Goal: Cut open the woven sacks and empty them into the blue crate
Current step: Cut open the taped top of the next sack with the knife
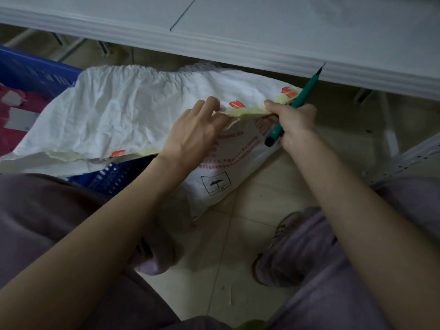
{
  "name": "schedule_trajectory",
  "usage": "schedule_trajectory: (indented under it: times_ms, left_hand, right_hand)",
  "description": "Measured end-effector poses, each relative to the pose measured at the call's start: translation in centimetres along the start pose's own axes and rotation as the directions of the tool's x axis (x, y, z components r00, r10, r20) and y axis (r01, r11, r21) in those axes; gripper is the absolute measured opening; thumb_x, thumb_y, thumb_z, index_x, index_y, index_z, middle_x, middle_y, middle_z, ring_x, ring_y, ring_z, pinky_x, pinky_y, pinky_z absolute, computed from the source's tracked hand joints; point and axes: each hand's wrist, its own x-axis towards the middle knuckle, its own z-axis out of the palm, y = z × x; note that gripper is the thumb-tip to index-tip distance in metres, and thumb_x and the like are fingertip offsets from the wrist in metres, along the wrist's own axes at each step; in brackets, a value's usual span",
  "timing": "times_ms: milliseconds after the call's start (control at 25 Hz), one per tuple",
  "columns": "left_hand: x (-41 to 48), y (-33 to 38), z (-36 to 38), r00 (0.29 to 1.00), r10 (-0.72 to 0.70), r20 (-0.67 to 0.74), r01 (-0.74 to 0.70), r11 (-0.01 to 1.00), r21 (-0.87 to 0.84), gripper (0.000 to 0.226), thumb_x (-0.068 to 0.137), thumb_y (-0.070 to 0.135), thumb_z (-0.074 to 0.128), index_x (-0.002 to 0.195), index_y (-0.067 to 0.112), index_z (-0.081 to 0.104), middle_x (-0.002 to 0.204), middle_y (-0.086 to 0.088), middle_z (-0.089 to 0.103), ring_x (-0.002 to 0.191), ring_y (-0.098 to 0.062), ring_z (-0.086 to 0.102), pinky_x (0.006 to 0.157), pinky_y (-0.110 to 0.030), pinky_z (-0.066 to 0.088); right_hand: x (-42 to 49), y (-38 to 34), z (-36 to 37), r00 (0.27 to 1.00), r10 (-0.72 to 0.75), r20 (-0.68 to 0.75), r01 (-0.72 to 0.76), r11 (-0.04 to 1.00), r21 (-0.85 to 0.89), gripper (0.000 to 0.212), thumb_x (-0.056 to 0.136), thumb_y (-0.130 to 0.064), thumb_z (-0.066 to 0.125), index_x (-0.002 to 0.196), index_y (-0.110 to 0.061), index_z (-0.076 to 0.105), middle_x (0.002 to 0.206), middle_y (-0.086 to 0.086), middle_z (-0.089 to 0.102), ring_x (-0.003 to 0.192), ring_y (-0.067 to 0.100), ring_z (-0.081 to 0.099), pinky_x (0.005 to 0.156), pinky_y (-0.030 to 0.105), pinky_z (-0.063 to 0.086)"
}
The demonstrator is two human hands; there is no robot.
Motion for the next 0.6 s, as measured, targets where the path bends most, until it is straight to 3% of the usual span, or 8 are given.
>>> schedule_trajectory:
  times_ms: [80,240,320,440,520,600]
  left_hand:
    - [0.3,0.7,0.0,0.998,-0.015,0.059,0.018,0.998,-0.060,0.045,0.079,-0.005,0.065,0.122,0.006,0.057,0.116,-0.020,0.050,0.091,-0.035,0.058,0.053,-0.038,0.054]
    - [0.9,1.6,-0.6,0.995,-0.075,0.060,0.079,0.995,-0.065,0.051,0.081,-0.007,0.060,0.129,0.009,0.051,0.129,-0.021,0.043,0.086,-0.036,0.059,0.045,-0.031,0.041]
    - [1.3,1.5,-0.9,0.997,-0.057,0.057,0.061,0.996,-0.072,0.050,0.081,-0.007,0.058,0.128,0.008,0.051,0.134,-0.021,0.041,0.080,-0.038,0.060,0.043,-0.031,0.041]
    - [1.4,0.6,-0.6,0.998,-0.011,0.065,0.017,0.995,-0.094,0.051,0.082,-0.003,0.061,0.130,0.010,0.049,0.134,-0.019,0.044,0.087,-0.039,0.061,0.044,-0.036,0.046]
    - [1.8,0.2,-0.3,0.997,-0.003,0.078,0.010,0.996,-0.085,0.054,0.082,-0.002,0.063,0.132,0.011,0.048,0.135,-0.016,0.045,0.097,-0.037,0.059,0.048,-0.039,0.049]
    - [2.2,0.2,0.0,0.996,0.001,0.089,0.005,0.997,-0.072,0.052,0.083,-0.001,0.063,0.132,0.009,0.048,0.135,-0.015,0.045,0.101,-0.036,0.058,0.051,-0.041,0.050]
  right_hand:
    - [0.2,0.2,-0.3,1.000,-0.016,-0.014,0.015,0.999,-0.052,0.050,0.079,-0.013,0.076,0.119,-0.006,0.048,0.102,0.005,0.063,0.076,0.012,0.066,0.074,0.031,0.059]
    - [0.9,0.5,-0.4,0.996,-0.072,-0.049,0.069,0.997,-0.044,0.057,0.074,-0.023,0.081,0.121,-0.008,0.052,0.109,0.003,0.065,0.099,0.020,0.065,0.088,0.042,0.055]
    - [1.1,0.5,-0.5,0.993,-0.116,-0.022,0.114,0.991,-0.062,0.052,0.076,-0.028,0.078,0.118,-0.007,0.056,0.097,0.000,0.067,0.084,0.011,0.068,0.084,0.036,0.057]
    - [0.3,0.8,-1.5,0.985,-0.169,0.039,0.173,0.943,-0.283,0.035,0.089,-0.034,0.063,0.108,-0.006,0.058,0.073,-0.003,0.061,0.060,0.007,0.059,0.068,0.028,0.052]
    - [-1.0,0.5,-2.9,0.977,-0.188,0.098,0.212,0.867,-0.450,0.032,0.091,-0.036,0.058,0.105,-0.008,0.056,0.076,0.001,0.058,0.061,0.013,0.058,0.062,0.033,0.050]
    - [-2.9,0.0,-4.6,0.941,-0.242,0.235,0.337,0.714,-0.614,0.029,0.090,-0.037,0.058,0.100,-0.010,0.055,0.075,0.004,0.058,0.058,0.014,0.056,0.056,0.030,0.046]
